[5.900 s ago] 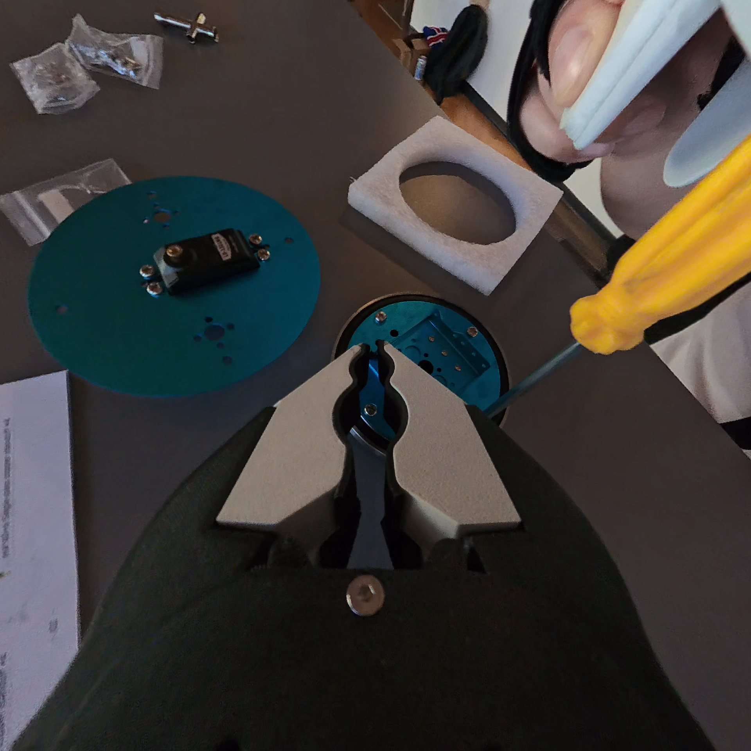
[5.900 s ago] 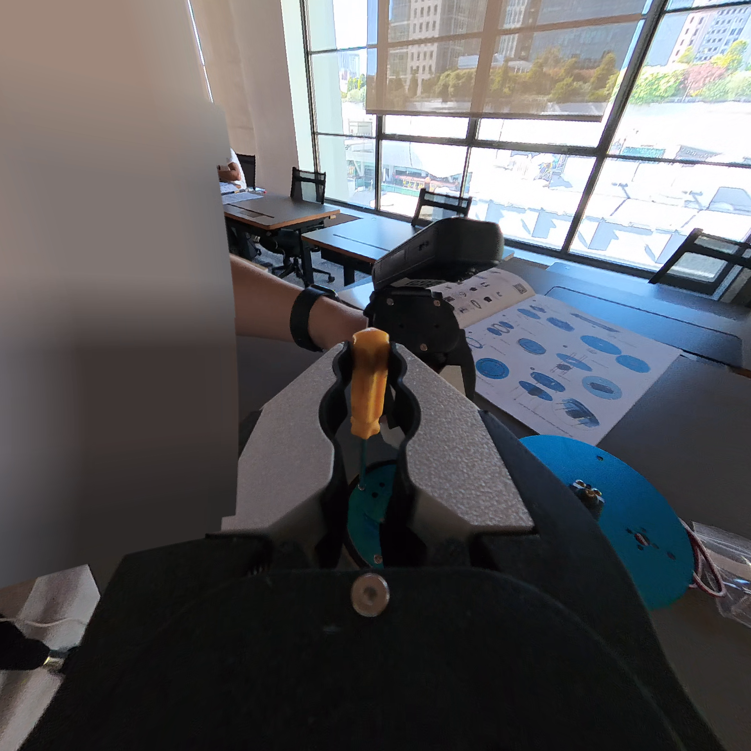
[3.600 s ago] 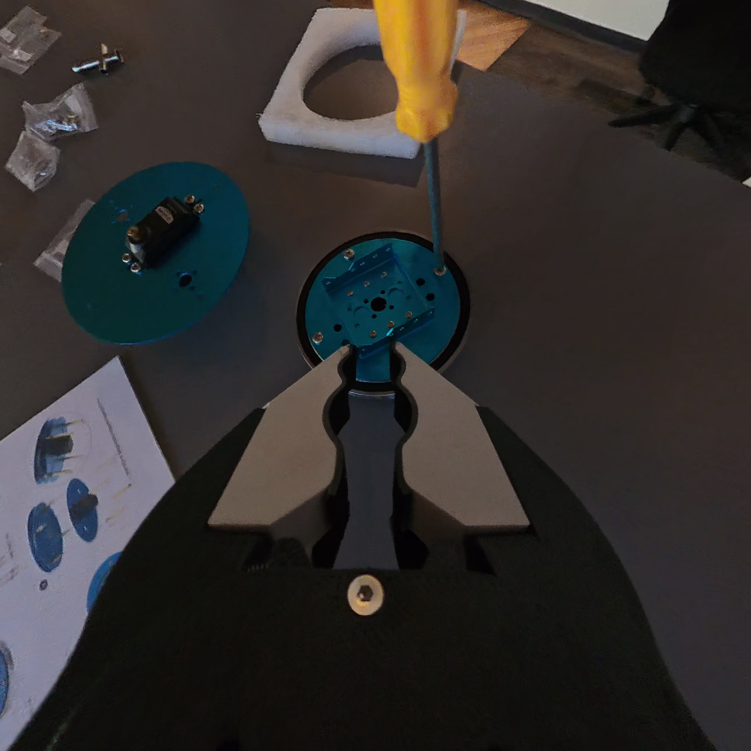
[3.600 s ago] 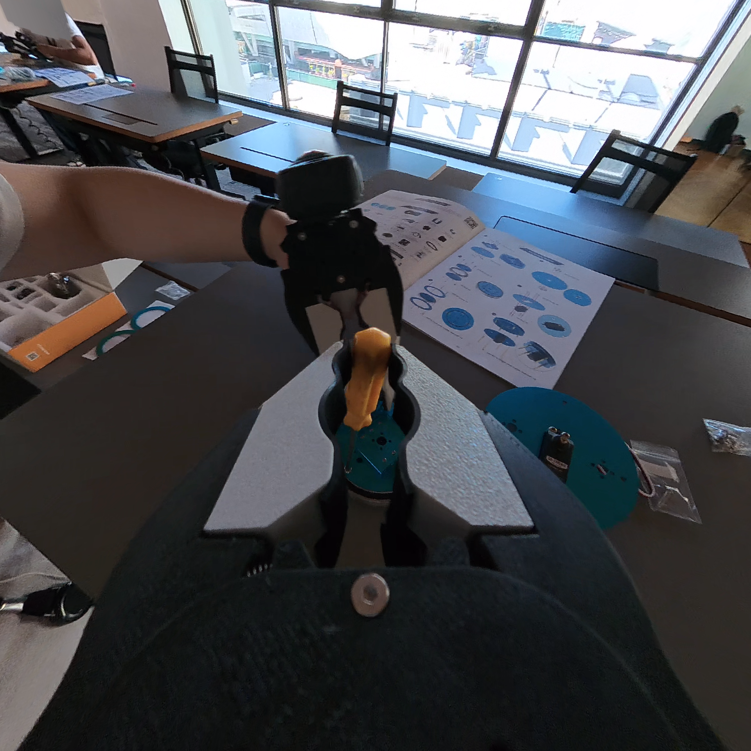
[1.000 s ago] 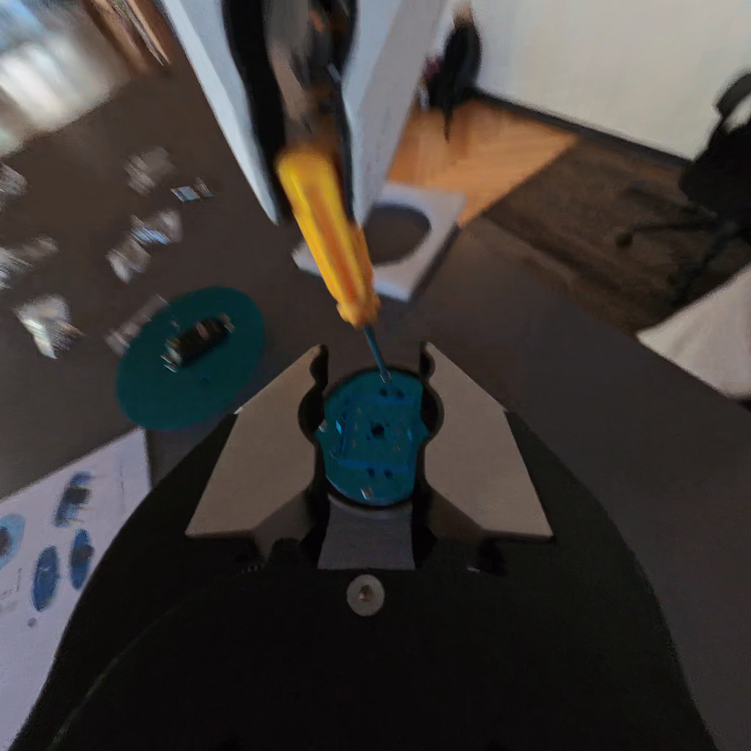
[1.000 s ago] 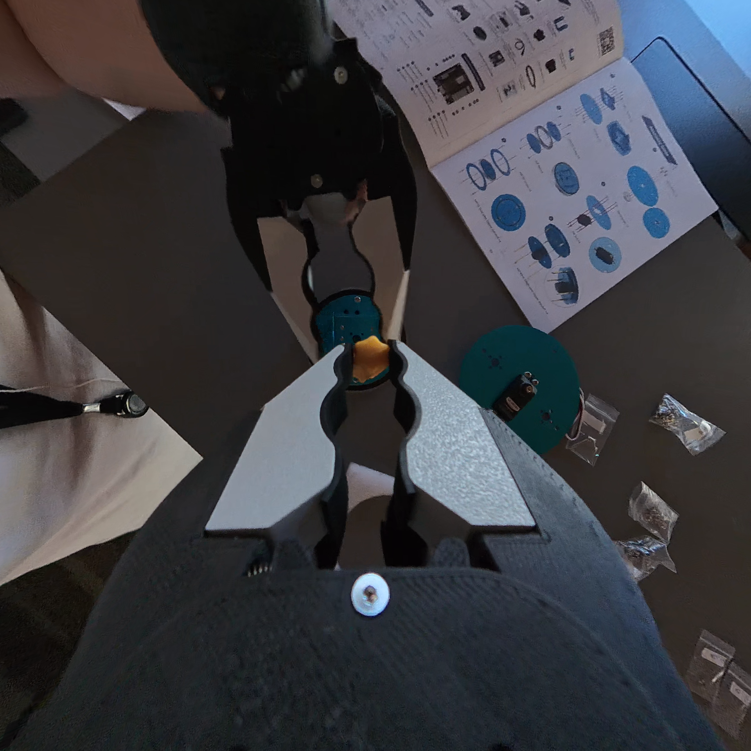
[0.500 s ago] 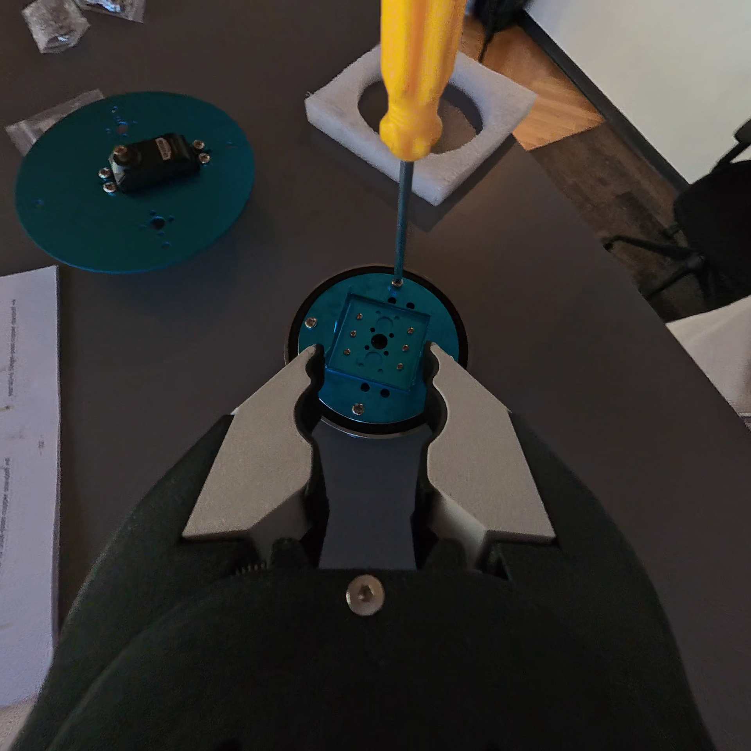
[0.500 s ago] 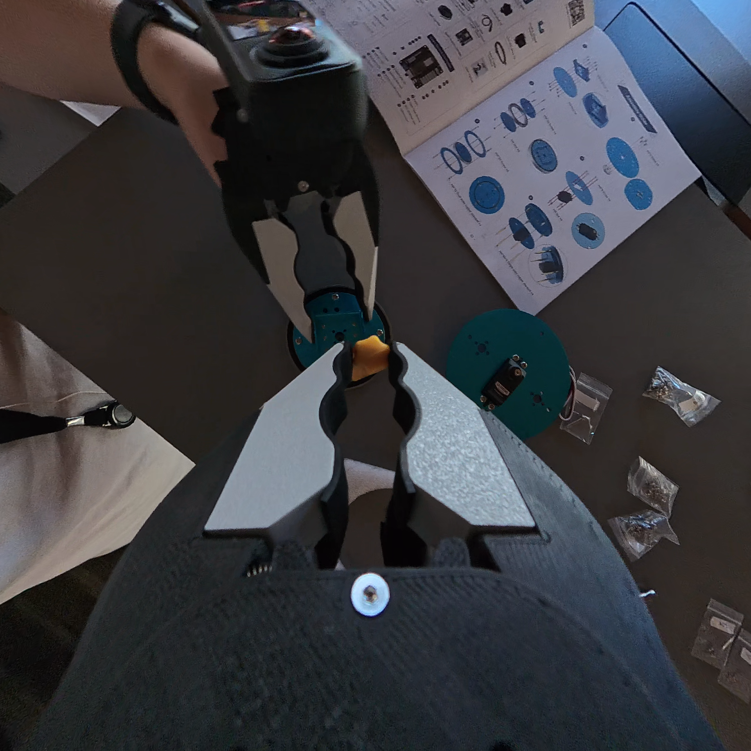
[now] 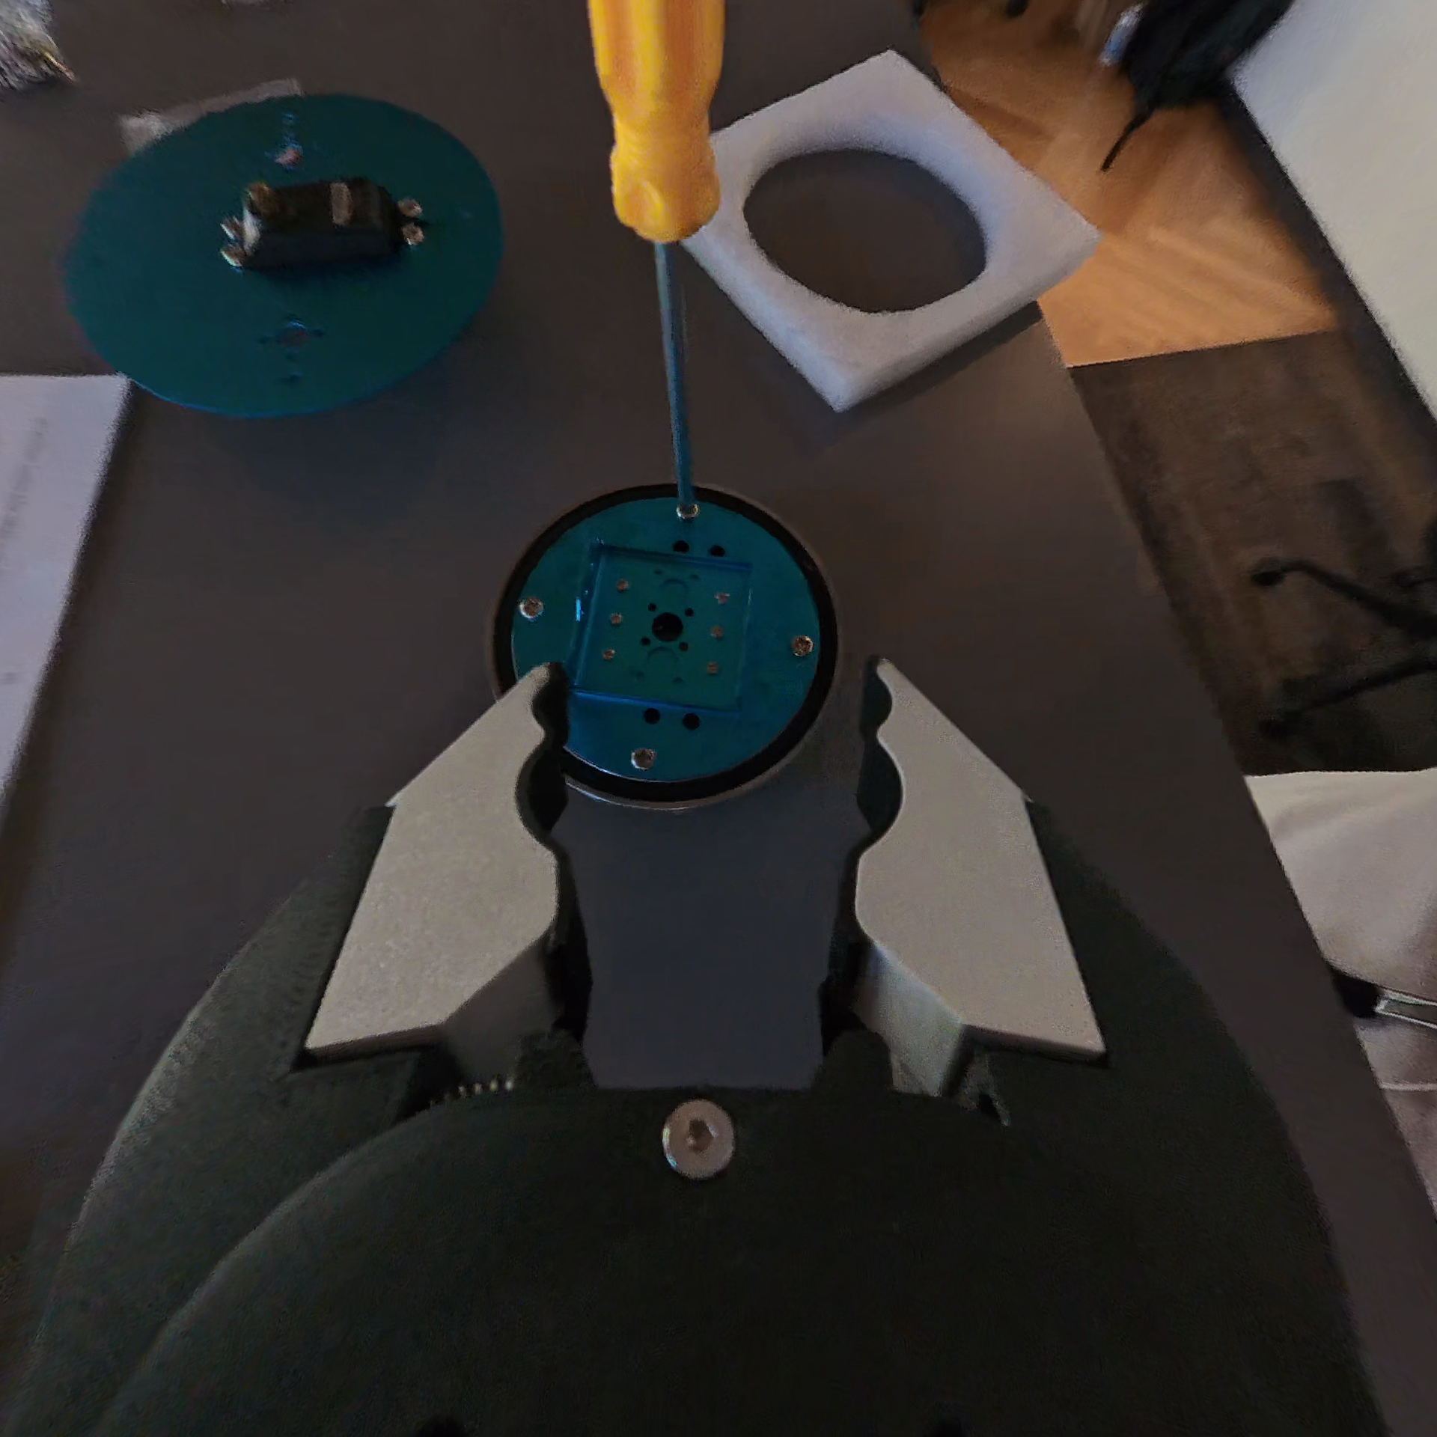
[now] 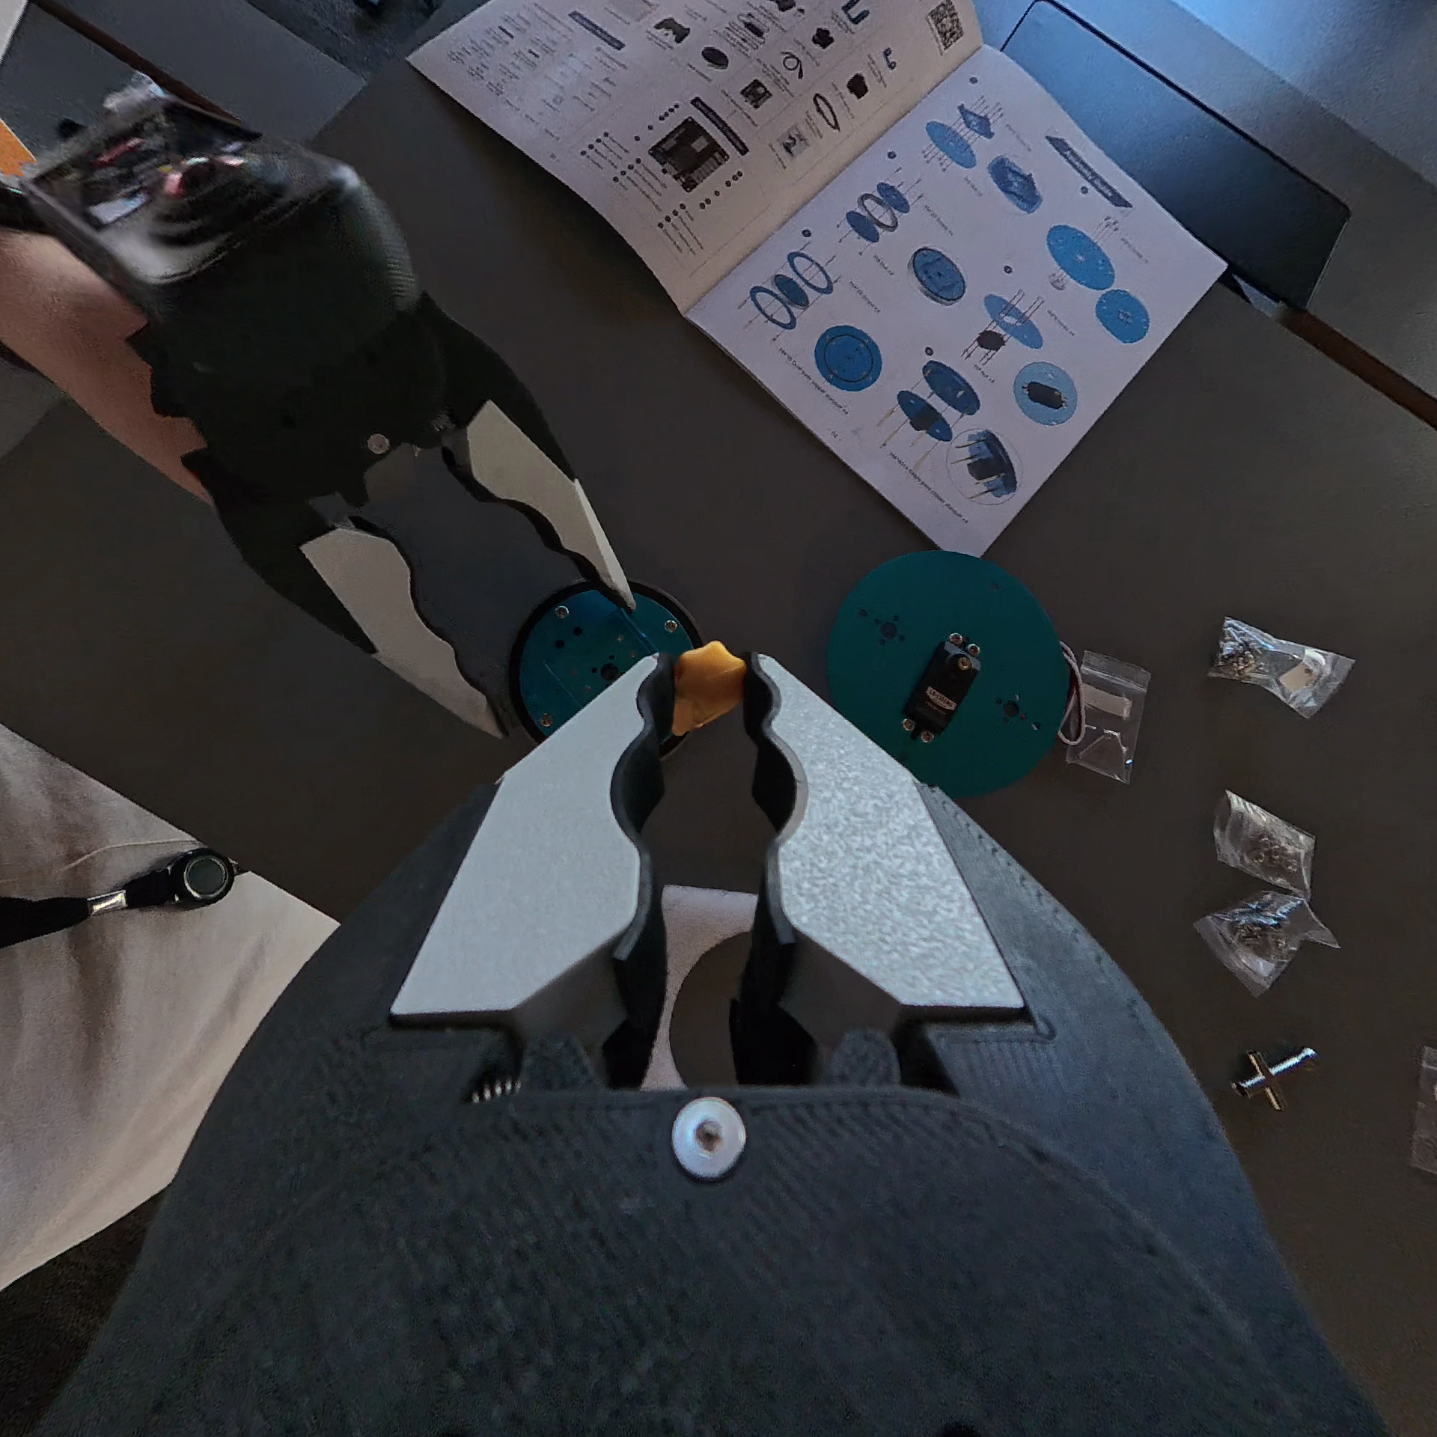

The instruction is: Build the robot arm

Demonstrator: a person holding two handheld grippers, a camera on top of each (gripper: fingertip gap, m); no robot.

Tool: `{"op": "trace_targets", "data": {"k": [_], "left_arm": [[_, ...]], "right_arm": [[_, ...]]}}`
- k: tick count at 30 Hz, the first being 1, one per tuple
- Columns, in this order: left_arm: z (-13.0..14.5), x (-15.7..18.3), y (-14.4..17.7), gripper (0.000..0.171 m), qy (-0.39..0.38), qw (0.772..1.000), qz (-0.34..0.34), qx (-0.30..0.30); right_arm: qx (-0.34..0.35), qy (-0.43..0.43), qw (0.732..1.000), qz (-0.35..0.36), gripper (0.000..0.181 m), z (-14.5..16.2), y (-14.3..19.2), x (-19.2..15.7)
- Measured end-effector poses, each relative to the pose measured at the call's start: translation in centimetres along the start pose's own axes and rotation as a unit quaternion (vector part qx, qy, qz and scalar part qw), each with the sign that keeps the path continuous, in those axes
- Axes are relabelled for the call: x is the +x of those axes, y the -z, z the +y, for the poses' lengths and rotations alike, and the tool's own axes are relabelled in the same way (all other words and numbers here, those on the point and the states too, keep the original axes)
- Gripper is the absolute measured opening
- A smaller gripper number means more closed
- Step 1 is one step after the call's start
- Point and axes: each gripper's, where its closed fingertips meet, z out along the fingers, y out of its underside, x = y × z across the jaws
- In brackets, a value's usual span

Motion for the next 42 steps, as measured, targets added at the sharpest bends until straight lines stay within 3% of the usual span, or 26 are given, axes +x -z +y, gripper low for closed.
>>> {"op": "trace_targets", "data": {"k": [5,8,13,15,17,19,21,23,28,30,37,41,42], "left_arm": [[-0.2,-0.2,-0.1,0.068,0.009,1.000,-0.015,0.024],[0.1,0.6,0.1,0.063,0.013,0.999,-0.033,0.011],[0.1,1.8,-0.1,0.068,0.010,0.999,-0.049,0.000],[0.3,1.7,-0.1,0.059,-0.026,0.998,-0.047,-0.014],[0.1,1.2,0.3,0.048,-0.085,0.996,-0.023,-0.017],[-0.8,0.7,1.0,0.044,-0.171,0.985,0.020,0.019],[-1.4,0.1,1.9,0.043,-0.207,0.974,0.082,0.046],[-1.9,0.0,2.5,0.050,-0.209,0.964,0.156,0.057],[-1.5,0.1,1.7,0.073,-0.275,0.922,0.271,0.029],[-1.4,-0.3,0.5,0.075,-0.279,0.918,0.282,0.011],[-1.0,0.7,-1.2,0.049,-0.280,0.898,0.339,0.014],[-1.2,0.7,-1.3,0.047,-0.254,0.910,0.328,0.018],[-1.9,-0.5,-2.2,0.010,-0.236,0.931,0.276,0.022]], "right_arm": [[0.008,-0.003,1.000,-0.002,0.017,-0.1,-0.1,0.1],[0.009,0.003,1.000,0.003,0.017,-0.2,-0.2,0.0],[0.011,0.006,1.000,0.005,0.017,-0.3,-0.2,-0.1],[0.012,0.007,1.000,0.003,0.017,-0.2,-0.1,-0.2],[0.012,0.009,1.000,0.002,0.017,-0.1,0.0,-0.2],[0.011,0.014,1.000,-0.004,0.017,0.0,0.1,-0.3],[0.013,0.016,1.000,-0.009,0.017,0.0,0.1,-0.3],[0.014,0.016,1.000,-0.012,0.017,0.0,0.1,-0.3],[0.017,0.021,0.999,-0.026,0.017,-0.1,0.1,-0.5],[0.019,0.022,0.999,-0.030,0.017,-0.1,0.1,-0.5],[0.028,0.015,0.999,-0.035,0.017,0.0,0.1,-0.2],[0.035,0.011,0.999,-0.034,0.017,0.2,0.3,0.1],[0.038,0.009,0.999,-0.038,0.017,0.3,0.3,0.1]]}}
